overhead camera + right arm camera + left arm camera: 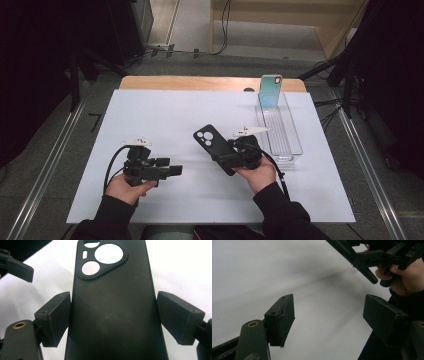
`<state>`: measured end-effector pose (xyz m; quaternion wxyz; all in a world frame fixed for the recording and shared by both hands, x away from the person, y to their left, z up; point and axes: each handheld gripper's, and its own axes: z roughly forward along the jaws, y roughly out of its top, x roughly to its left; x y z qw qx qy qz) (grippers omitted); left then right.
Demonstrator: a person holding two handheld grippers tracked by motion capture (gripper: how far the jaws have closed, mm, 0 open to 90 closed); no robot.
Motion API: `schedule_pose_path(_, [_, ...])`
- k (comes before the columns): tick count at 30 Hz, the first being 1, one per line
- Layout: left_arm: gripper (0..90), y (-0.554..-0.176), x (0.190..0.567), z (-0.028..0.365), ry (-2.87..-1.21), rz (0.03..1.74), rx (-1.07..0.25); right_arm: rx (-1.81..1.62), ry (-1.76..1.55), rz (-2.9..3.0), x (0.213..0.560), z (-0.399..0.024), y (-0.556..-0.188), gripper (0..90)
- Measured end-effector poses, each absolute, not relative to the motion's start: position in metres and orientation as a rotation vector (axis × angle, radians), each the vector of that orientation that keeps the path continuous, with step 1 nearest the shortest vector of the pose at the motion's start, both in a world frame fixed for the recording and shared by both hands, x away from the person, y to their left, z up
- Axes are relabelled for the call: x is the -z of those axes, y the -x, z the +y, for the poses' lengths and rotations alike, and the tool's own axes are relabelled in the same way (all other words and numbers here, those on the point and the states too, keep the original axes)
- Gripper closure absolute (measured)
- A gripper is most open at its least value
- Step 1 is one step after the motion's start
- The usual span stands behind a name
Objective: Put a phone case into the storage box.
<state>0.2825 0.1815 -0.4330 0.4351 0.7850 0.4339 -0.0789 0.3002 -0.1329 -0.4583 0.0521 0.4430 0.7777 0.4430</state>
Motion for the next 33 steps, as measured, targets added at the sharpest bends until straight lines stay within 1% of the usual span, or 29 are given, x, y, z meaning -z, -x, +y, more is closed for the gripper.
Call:
schedule_pose_path(4, [25.6, -0.285, 0.43, 0.176, -1.946, 1.097, 0.177, -1.361, -1.394, 2.343, 0.461, -0.131, -0.299, 13.8])
schedule_pose_path(11, [25.4, -0.297, 0.428, 0.166, -1.979, 1.157, 0.141, -1.371, -1.455, 2.293, 0.465, -0.125, -0.298, 13.8])
schedule_pose_path(17, [25.6, -0.309, 0.422, 0.161, -1.94, 1.189, 0.167, -1.379, -1.482, 2.254, 0.466, -0.121, -0.297, 13.7])
schedule_pose_path(22, [26.8, -0.316, 0.416, 0.156, -1.913, 1.214, 0.155, -1.398, -1.503, 2.226, 0.465, -0.118, -0.296, 13.7])
schedule_pose_path(31, [28.2, -0.329, 0.413, 0.156, -1.864, 1.275, 0.178, -1.439, -1.52, 2.186, 0.469, -0.112, -0.294, 13.7])
schedule_pose_path(33, [31.6, -0.332, 0.412, 0.155, -1.857, 1.282, 0.187, -1.452, -1.513, 2.181, 0.469, -0.109, -0.294, 13.7])
